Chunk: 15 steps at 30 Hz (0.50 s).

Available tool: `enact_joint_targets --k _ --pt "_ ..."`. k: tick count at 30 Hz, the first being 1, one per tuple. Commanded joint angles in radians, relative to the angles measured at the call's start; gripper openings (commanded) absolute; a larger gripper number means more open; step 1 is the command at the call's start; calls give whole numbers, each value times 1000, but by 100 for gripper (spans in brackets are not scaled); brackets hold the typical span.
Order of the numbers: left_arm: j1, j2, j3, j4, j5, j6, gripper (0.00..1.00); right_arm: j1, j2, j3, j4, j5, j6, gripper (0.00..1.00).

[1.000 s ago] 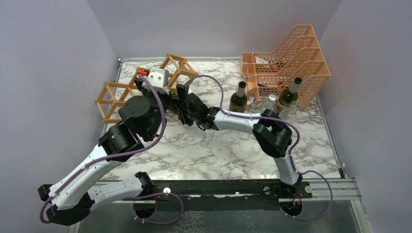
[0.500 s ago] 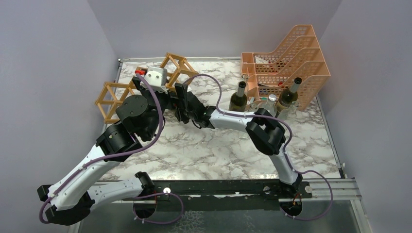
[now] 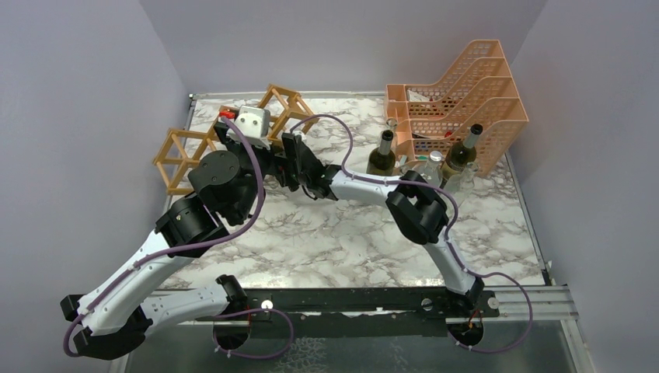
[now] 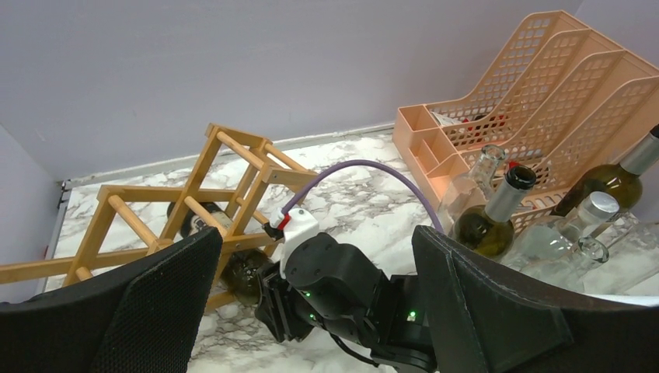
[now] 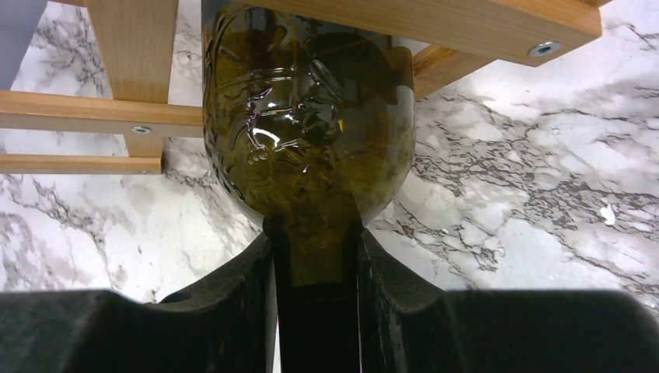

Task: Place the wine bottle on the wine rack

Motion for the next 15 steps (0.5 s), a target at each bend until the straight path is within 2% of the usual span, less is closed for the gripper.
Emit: enact_joint_targets --k 1,9,12,15 --pt "-3 -11 23 -4 6 -5 99 -53 -67 -33 34 133 105 12" --pt "-4 1 19 -3 3 -6 99 -76 -155 -157 74 128 55 12" --pt "-3 9 21 -2 5 -8 99 -78 -149 -157 94 86 14 22" --pt "-3 12 24 -2 7 -7 99 -78 -137 -146 109 41 -4 40"
